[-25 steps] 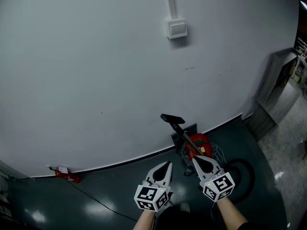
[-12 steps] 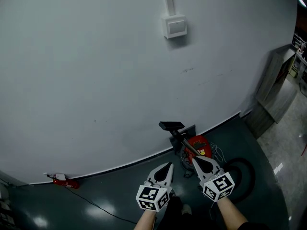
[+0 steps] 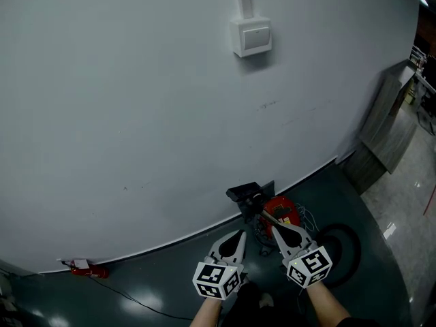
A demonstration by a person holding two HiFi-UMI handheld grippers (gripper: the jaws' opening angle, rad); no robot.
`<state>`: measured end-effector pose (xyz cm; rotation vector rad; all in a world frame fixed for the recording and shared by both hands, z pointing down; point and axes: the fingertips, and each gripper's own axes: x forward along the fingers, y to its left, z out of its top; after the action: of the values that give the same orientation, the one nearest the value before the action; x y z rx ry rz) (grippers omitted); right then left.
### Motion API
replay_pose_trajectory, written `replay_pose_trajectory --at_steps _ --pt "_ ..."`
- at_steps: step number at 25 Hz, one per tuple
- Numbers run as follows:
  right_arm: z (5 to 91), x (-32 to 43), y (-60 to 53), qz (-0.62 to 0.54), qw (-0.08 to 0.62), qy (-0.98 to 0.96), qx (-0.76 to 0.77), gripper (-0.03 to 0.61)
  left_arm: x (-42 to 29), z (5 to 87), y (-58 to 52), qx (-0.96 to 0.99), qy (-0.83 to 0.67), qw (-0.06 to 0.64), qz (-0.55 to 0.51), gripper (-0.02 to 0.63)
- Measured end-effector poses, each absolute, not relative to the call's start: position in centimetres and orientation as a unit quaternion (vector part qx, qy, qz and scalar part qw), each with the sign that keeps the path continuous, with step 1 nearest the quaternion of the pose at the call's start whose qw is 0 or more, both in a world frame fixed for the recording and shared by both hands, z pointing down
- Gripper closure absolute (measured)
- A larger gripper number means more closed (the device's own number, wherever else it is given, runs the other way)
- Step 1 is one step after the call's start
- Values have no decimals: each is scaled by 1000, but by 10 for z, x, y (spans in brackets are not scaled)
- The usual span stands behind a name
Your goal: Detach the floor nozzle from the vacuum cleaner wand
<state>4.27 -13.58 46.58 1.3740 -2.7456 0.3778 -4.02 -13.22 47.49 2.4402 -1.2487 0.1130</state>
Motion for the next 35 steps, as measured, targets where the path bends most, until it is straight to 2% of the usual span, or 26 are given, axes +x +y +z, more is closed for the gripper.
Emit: replay_pose_trajectory --at_steps 20,35 --pt "486 40 -164 130 63 -876 460 560 -56 498 -167 863 -443 242 25 609" --pt "521 40 -202 118 91 -898 415 558 -36 562 -180 843 -455 285 -2 609"
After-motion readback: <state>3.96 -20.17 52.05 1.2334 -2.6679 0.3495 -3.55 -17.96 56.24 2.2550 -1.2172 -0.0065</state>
